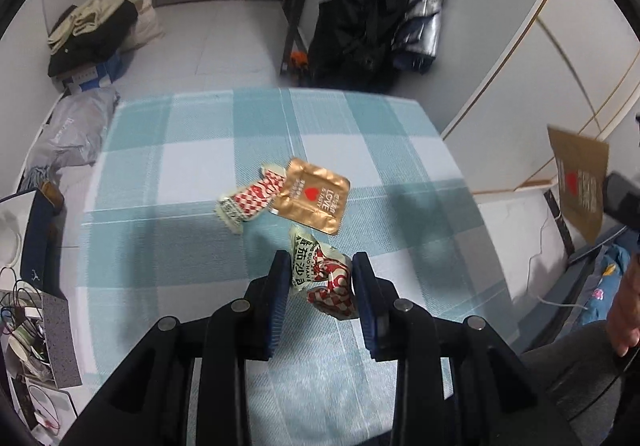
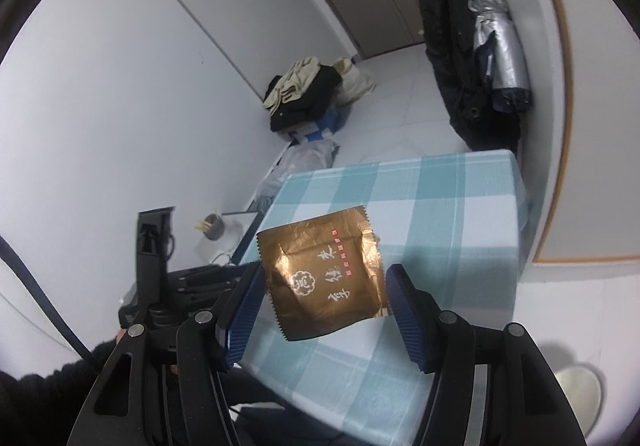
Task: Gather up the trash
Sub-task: 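Carry the brown and red-checked wrappers over the white wastebasket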
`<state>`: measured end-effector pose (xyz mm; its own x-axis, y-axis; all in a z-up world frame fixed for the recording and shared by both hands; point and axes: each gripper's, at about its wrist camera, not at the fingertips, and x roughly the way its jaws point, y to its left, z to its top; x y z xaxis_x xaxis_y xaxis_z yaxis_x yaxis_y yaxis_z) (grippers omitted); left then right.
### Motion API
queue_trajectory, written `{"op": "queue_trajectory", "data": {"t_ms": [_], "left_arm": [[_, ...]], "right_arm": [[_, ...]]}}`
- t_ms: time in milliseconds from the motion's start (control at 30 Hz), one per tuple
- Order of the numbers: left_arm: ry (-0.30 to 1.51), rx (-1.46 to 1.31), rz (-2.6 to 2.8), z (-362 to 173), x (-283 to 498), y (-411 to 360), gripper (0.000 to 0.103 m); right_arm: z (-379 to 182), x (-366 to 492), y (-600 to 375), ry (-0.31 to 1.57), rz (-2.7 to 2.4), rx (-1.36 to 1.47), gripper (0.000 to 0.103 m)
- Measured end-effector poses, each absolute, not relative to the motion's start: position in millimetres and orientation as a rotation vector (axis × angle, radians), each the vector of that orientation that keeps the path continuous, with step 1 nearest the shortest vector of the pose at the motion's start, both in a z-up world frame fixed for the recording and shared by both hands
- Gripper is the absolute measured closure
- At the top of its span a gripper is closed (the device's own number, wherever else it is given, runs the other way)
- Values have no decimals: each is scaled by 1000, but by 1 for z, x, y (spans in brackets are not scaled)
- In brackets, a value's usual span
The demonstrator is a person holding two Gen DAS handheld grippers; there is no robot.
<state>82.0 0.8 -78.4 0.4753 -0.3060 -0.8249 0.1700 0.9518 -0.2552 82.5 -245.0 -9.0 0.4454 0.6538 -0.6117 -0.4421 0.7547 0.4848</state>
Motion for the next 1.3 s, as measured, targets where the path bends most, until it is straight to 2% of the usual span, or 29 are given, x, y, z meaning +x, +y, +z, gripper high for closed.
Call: {"op": "queue_trajectory", "data": {"t_ms": [333, 867, 1100, 1300], "left_arm": [[900, -190, -263, -39, 43, -6, 77], [766, -164, -504, 26, 12, -108, 77], [781, -147, -644, 29, 15, -168, 77], [856, -144, -768, 13, 25, -219, 77]], "right_arm": [[28, 23, -265, 780, 672, 307, 41], [71, -52, -373, 601, 542, 426, 40], [64, -62, -426, 594, 400, 454, 40], [36, -65, -478, 632, 244, 516, 40]]}}
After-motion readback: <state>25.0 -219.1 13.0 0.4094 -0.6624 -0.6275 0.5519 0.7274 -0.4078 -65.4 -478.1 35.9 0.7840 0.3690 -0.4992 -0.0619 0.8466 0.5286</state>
